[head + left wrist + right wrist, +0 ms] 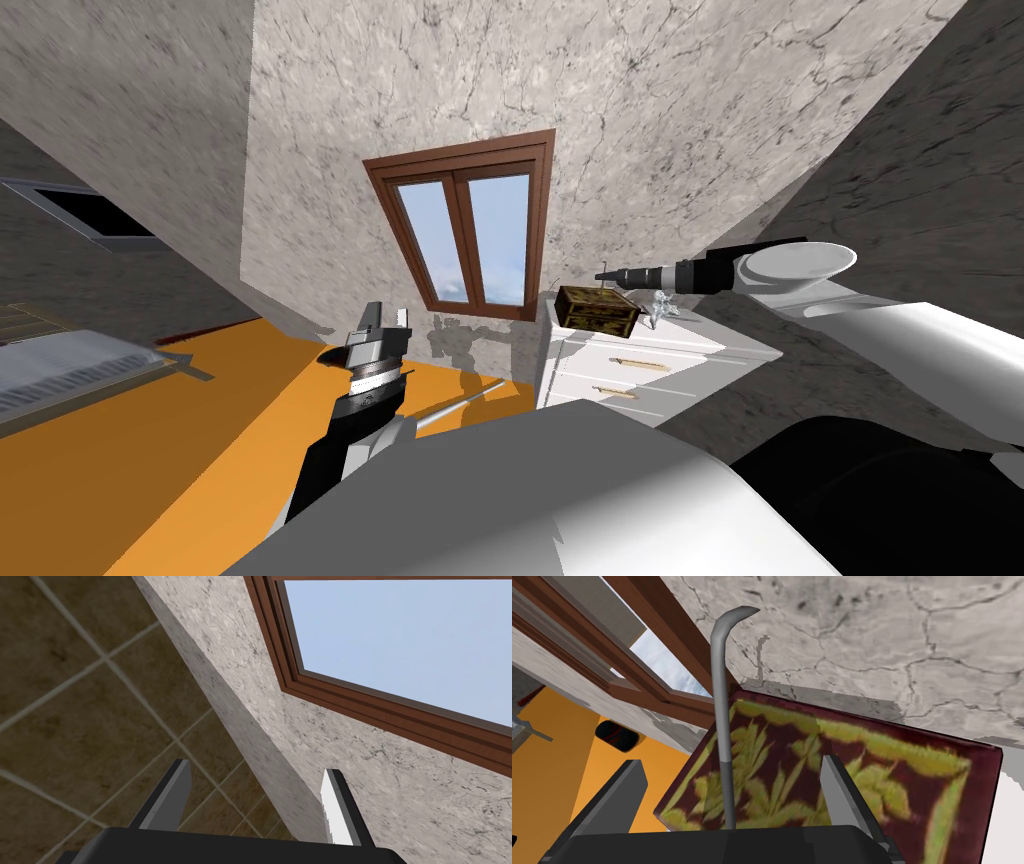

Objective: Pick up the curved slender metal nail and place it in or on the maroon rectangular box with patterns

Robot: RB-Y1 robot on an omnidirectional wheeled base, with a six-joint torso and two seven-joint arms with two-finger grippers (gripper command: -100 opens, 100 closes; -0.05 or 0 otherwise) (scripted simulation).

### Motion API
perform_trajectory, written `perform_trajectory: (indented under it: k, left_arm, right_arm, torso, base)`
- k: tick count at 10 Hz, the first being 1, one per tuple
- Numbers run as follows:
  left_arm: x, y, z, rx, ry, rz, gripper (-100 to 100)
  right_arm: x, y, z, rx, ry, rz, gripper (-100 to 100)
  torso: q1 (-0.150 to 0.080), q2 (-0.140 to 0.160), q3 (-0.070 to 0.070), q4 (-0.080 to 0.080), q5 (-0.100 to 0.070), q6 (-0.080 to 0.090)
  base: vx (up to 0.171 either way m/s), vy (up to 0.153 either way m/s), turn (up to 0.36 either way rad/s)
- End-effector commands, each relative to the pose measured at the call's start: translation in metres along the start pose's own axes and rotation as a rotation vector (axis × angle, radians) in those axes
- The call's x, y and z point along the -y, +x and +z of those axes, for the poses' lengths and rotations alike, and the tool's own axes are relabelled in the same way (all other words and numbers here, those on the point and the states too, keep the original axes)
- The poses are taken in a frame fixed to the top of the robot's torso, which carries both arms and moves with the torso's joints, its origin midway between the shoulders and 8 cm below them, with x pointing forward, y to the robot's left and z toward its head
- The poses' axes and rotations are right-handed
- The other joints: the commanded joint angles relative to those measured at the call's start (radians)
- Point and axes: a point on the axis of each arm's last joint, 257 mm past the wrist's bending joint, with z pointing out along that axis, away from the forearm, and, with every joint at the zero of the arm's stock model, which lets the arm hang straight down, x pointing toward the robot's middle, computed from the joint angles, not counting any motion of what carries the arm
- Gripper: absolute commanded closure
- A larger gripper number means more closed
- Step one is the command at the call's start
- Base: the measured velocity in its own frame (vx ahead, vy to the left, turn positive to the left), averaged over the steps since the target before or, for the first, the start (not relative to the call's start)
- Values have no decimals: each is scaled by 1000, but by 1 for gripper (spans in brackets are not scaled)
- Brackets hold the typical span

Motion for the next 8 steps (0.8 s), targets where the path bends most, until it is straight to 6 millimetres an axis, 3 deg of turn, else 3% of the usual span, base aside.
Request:
perform_trajectory:
  k: [1, 3, 4, 5, 8]
  left_arm:
    - [0, 0, 0, 0, 0, 0, 0]
    - [0, 0, 0, 0, 0, 0, 0]
    - [0, 0, 0, 0, 0, 0, 0]
    - [0, 0, 0, 0, 0, 0, 0]
    - [0, 0, 0, 0, 0, 0, 0]
  right_arm:
    - [0, 0, 0, 0, 0, 0, -100]
    - [0, 0, 0, 0, 0, 0, -100]
    - [0, 0, 0, 0, 0, 0, 0]
    - [0, 17, -7, -8, -16, 6, -100]
    - [2, 39, -17, -20, -35, 13, -100]
  torso:
    - [0, 0, 0, 0, 0, 0]
    - [-1, 2, 1, 0, 0, 0]
    - [-1, 2, 1, 1, 0, 0]
    - [-1, 2, 1, 1, 0, 0]
    - [-1, 5, 3, 1, 0, 0]
  base:
    - [0, 0, 0]
    - [0, 0, 0]
    - [0, 0, 0]
    - [-39, 3, 120]
    - [-56, -6, 101]
